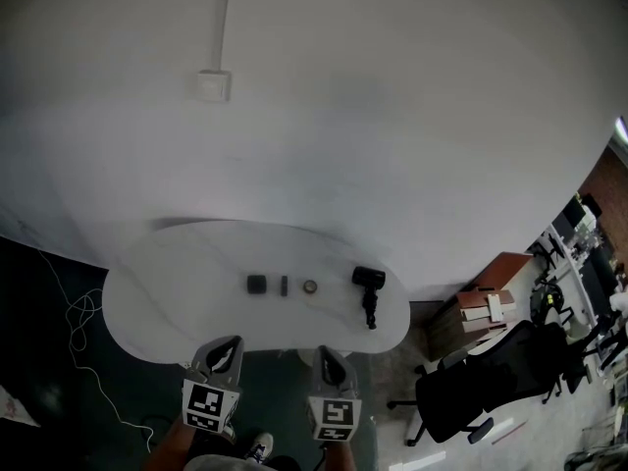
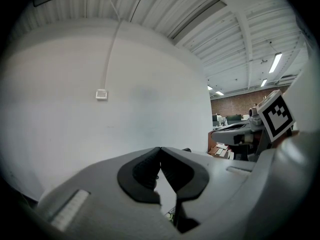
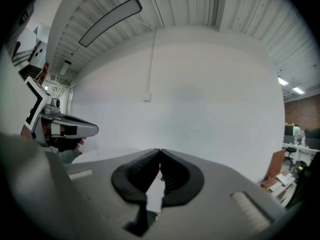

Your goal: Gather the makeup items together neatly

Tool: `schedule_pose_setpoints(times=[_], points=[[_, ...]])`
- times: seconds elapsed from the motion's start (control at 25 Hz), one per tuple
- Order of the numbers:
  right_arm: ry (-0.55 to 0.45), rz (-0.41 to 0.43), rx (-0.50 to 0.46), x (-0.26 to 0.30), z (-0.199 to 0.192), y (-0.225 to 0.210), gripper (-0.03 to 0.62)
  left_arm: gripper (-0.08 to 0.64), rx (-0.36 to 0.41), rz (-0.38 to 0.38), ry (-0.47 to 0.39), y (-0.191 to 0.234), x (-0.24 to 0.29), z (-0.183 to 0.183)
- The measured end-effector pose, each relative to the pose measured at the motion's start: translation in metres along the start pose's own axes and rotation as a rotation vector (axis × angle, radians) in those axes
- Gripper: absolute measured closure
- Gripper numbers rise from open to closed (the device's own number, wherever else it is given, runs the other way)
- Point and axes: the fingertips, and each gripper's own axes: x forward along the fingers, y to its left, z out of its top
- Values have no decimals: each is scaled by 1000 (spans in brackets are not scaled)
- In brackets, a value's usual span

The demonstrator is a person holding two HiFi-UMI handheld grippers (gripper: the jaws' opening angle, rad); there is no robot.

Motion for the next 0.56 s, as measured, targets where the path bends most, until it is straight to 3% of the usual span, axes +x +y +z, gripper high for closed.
schedule_pose_setpoints(times=[0.56], points=[[-3, 4, 2, -4, 1, -1, 586, 549, 7, 2, 0, -4, -2, 3]])
